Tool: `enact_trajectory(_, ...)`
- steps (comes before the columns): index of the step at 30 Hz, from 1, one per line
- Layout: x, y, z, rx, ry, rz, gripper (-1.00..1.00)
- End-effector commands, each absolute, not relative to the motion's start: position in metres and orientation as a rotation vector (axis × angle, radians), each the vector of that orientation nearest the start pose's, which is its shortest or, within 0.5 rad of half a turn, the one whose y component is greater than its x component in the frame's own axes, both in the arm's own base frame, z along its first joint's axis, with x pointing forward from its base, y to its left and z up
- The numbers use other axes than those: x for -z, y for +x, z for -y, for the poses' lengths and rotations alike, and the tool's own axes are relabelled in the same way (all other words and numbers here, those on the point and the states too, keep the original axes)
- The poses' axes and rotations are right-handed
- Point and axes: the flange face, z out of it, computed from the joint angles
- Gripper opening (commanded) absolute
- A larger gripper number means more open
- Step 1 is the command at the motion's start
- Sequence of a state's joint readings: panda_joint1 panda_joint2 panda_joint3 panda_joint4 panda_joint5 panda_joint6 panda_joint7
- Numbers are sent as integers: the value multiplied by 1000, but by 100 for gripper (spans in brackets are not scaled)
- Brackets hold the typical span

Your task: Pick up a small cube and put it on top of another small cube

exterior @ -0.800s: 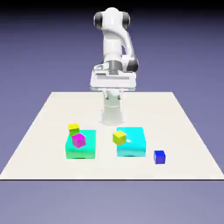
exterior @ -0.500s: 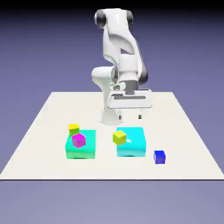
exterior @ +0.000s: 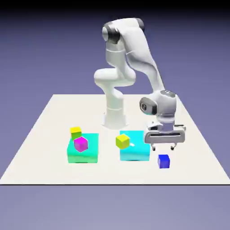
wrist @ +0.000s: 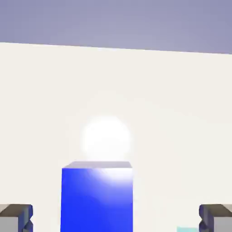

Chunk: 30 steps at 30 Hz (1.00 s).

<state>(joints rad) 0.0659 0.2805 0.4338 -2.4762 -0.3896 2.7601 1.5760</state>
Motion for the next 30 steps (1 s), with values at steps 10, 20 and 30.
enact_trajectory(10,-152,410,-252,85,-2904,-1122,-100)
enact_trajectory(20,-257,457,-53,153,-2710,-1696,-100)
enact_trajectory(30,-338,387,166,94,-2187,-2255,-100)
